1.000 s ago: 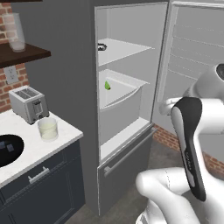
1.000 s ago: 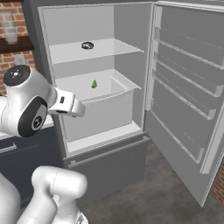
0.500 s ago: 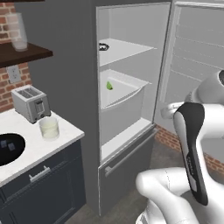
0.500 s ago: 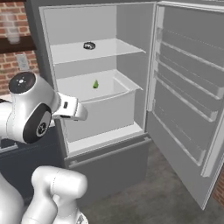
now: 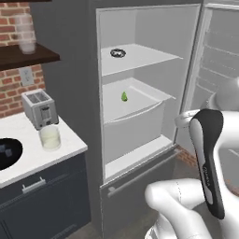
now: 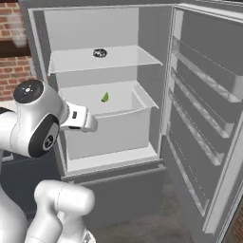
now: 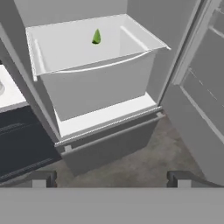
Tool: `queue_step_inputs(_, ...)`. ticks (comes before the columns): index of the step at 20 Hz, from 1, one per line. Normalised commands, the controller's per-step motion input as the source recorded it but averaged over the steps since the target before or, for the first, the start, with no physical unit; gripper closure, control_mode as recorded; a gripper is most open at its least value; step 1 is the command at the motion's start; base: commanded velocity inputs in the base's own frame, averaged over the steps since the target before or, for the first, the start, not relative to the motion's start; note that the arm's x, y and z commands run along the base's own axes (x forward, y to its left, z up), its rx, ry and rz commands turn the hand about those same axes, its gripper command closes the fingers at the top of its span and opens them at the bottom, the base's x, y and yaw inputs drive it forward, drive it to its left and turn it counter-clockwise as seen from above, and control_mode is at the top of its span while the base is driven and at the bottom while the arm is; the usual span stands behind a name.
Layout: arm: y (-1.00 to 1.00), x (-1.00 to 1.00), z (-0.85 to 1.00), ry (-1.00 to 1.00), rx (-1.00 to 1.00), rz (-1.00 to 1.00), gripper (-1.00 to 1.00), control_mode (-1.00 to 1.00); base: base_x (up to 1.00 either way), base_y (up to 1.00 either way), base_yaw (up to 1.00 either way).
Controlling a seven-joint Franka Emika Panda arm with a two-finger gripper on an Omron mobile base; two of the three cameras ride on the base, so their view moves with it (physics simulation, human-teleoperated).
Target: Grab a lemon wedge from the fridge and one ice cube from the ice bowl, and put them in the glass of lemonade.
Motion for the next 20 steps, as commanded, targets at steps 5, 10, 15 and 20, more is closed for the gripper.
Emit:
queue_step_inputs(5, 0.0, 0.0, 0.0, 0.0, 0.0, 0.0, -1.0, 1.0, 0.77, -0.17, 0.17)
queue_step_inputs(10, 0.0, 0.0, 0.0, 0.0, 0.0, 0.0, -1.0, 1.0, 0.63, -0.05, 0.13)
queue_step_inputs(15, 0.0, 0.0, 0.0, 0.0, 0.0, 0.0, -1.0, 1.0, 0.05, -0.22, 0.25)
queue_step_inputs(20, 0.0, 0.0, 0.0, 0.0, 0.0, 0.0, -1.0, 1.0, -0.06, -0.21, 0.43)
